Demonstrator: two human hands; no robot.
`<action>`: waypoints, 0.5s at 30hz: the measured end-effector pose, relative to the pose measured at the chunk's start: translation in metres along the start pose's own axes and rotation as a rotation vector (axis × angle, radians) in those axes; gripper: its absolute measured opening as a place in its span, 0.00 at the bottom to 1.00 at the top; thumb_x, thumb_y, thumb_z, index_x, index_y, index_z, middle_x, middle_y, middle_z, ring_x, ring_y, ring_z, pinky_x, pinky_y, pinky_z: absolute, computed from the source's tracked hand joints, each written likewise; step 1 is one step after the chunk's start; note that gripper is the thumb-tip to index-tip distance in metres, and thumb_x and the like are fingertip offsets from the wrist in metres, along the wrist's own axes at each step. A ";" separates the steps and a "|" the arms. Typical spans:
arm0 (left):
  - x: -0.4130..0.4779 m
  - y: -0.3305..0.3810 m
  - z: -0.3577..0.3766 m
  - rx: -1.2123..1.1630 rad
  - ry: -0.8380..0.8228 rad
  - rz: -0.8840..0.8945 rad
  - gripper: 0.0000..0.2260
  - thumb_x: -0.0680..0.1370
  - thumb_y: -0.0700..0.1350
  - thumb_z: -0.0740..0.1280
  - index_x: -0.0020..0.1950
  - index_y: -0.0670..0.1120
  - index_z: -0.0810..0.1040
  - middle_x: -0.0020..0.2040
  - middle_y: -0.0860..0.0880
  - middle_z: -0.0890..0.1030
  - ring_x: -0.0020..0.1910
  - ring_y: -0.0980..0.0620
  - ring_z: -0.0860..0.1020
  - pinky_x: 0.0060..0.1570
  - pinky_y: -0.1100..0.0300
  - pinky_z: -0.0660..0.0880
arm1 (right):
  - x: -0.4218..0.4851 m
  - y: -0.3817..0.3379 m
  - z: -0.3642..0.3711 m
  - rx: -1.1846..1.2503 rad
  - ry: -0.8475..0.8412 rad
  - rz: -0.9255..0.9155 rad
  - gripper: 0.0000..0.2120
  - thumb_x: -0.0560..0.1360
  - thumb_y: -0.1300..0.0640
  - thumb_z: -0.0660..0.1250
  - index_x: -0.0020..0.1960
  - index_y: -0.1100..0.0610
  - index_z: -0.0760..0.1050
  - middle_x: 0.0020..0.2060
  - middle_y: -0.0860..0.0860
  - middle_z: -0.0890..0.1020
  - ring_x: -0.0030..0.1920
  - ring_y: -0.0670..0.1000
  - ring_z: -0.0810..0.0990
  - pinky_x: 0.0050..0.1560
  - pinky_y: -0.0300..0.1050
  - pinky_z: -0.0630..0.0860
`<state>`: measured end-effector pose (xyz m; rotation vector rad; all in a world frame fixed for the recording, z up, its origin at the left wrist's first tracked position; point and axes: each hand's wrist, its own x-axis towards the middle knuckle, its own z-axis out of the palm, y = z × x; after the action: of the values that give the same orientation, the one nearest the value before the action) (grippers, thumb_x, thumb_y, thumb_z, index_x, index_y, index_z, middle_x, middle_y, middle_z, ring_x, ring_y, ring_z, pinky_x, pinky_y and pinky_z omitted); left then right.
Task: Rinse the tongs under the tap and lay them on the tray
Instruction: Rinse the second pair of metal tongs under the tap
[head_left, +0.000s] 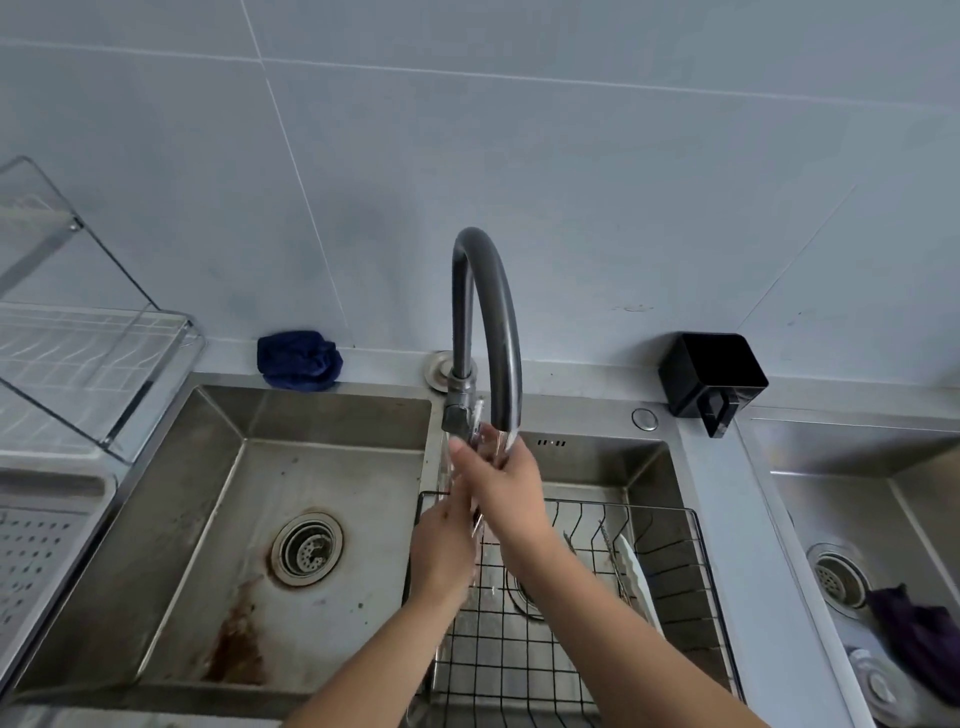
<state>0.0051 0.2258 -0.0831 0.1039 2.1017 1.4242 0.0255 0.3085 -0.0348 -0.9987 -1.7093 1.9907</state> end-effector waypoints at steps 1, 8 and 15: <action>-0.001 -0.001 0.000 0.049 0.043 0.048 0.30 0.81 0.68 0.52 0.33 0.49 0.76 0.25 0.52 0.76 0.24 0.53 0.73 0.29 0.58 0.66 | 0.002 -0.006 -0.003 0.163 0.011 0.060 0.19 0.75 0.50 0.74 0.53 0.66 0.77 0.42 0.60 0.83 0.41 0.56 0.84 0.43 0.46 0.82; -0.012 -0.020 -0.018 -0.370 -0.585 -0.190 0.39 0.75 0.76 0.50 0.39 0.42 0.78 0.25 0.46 0.69 0.20 0.51 0.64 0.24 0.59 0.56 | -0.005 -0.009 -0.019 0.159 -0.319 0.061 0.26 0.68 0.54 0.80 0.62 0.57 0.74 0.42 0.58 0.83 0.40 0.55 0.83 0.45 0.44 0.80; -0.026 -0.027 -0.017 -0.199 -0.219 -0.061 0.30 0.77 0.67 0.57 0.47 0.40 0.79 0.30 0.44 0.79 0.24 0.51 0.74 0.23 0.59 0.67 | -0.002 -0.005 -0.022 -0.069 0.007 -0.012 0.21 0.72 0.42 0.77 0.56 0.53 0.75 0.48 0.53 0.87 0.42 0.52 0.88 0.43 0.43 0.81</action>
<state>0.0248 0.1903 -0.0907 0.1101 1.7641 1.5043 0.0411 0.3244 -0.0305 -1.0143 -1.7870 1.9306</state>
